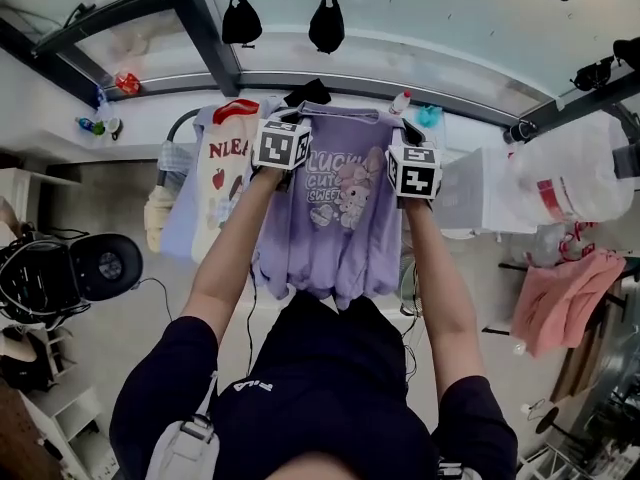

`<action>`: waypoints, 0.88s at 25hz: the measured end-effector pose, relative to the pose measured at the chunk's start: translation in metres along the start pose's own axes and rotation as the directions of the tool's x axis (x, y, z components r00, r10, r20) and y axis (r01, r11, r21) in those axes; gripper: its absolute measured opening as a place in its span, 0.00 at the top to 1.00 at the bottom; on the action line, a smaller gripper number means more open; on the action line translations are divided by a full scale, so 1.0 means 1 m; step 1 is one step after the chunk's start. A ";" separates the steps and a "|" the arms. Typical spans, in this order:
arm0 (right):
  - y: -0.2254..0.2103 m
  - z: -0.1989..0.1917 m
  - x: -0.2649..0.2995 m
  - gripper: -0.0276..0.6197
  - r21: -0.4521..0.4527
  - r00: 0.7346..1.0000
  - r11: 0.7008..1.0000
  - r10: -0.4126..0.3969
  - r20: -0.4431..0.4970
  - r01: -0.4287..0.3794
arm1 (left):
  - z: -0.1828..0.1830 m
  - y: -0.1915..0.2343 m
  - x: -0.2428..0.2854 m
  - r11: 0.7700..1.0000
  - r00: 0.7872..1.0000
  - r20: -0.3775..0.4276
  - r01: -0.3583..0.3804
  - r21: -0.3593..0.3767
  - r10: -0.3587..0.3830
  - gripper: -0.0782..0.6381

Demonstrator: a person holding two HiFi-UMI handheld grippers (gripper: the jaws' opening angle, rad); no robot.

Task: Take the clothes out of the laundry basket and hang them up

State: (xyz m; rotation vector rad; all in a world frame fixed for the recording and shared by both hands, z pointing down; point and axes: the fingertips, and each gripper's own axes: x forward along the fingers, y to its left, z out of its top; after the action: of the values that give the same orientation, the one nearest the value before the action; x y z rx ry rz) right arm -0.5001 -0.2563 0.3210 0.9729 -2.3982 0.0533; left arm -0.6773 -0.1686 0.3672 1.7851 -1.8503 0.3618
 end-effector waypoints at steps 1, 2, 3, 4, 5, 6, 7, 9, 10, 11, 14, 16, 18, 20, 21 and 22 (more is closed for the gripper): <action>-0.001 -0.003 0.013 0.94 -0.012 1.000 1.000 0.009 -0.016 -0.010 | -0.003 0.005 0.009 1.000 1.000 -0.020 -0.007 0.002 0.007 0.84; -0.001 -0.006 0.025 0.94 -0.027 0.999 0.999 0.018 -0.033 -0.018 | -0.006 0.010 0.018 1.000 0.999 -0.038 -0.012 0.002 0.013 0.84; -0.002 -0.008 0.036 0.94 -0.038 0.999 0.999 0.025 -0.046 -0.026 | -0.008 0.015 0.028 1.000 0.998 -0.053 -0.017 0.000 0.017 0.84; -0.002 -0.009 0.045 0.94 -0.037 0.998 0.999 0.033 -0.058 -0.035 | -0.010 0.020 0.037 1.000 0.998 -0.064 -0.021 -0.001 0.021 0.84; -0.003 -0.010 0.054 0.94 -0.023 0.997 0.999 0.042 -0.068 -0.043 | -0.011 0.023 0.045 1.000 0.997 -0.075 -0.025 -0.001 0.025 0.84; -0.005 -0.012 0.063 0.94 -0.003 0.996 0.999 0.051 -0.080 -0.051 | -0.012 0.026 0.052 1.000 0.996 -0.086 -0.027 0.000 0.027 0.84; -0.006 -0.015 0.070 0.94 0.014 0.994 0.998 0.061 -0.096 -0.060 | -0.015 0.028 0.060 1.000 0.994 -0.104 -0.027 0.004 0.028 0.84; -0.005 -0.025 0.086 0.94 0.027 0.986 0.996 0.083 -0.142 -0.080 | -0.025 0.033 0.076 1.000 0.986 -0.165 -0.027 0.015 0.029 0.84; -0.004 -0.031 0.093 0.92 0.025 0.982 0.996 0.094 -0.166 -0.091 | -0.031 0.037 0.083 0.999 0.979 -0.199 -0.032 0.024 0.037 0.83; -0.002 -0.039 0.098 0.85 0.025 0.976 0.994 0.105 -0.190 -0.102 | -0.039 0.040 0.087 0.999 0.972 -0.228 -0.040 0.033 0.047 0.78; 0.000 -0.062 0.102 0.55 0.102 0.950 0.982 0.178 -0.256 -0.157 | -0.060 0.040 0.088 1.000 0.956 -0.294 0.001 0.006 0.001 0.56; -0.002 -0.072 0.100 0.46 0.147 0.935 0.973 0.215 -0.282 -0.180 | -0.065 0.039 0.083 0.999 0.952 -0.302 0.034 -0.032 -0.042 0.50; -0.005 -0.077 0.096 0.45 0.136 0.935 0.975 0.209 -0.286 -0.176 | -0.067 0.041 0.077 0.999 0.957 -0.288 0.027 -0.044 -0.038 0.49; -0.004 -0.081 0.092 0.44 0.141 0.936 0.974 0.211 -0.281 -0.177 | -0.071 0.037 0.071 0.998 0.958 -0.283 0.030 -0.055 -0.044 0.49; -0.004 -0.083 0.090 0.43 0.153 0.936 0.972 0.215 -0.278 -0.178 | -0.073 0.035 0.068 0.998 0.958 -0.282 0.031 -0.057 -0.045 0.49; -0.004 -0.085 0.087 0.42 0.163 0.937 0.971 0.216 -0.275 -0.176 | -0.074 0.034 0.064 0.998 0.960 -0.276 0.026 -0.053 -0.040 0.49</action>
State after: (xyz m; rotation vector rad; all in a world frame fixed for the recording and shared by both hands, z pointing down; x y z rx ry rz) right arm -0.5091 -0.2944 0.4363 0.7213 -2.2290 0.4110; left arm -0.6945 -0.1789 0.4688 1.6374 -1.6180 0.5207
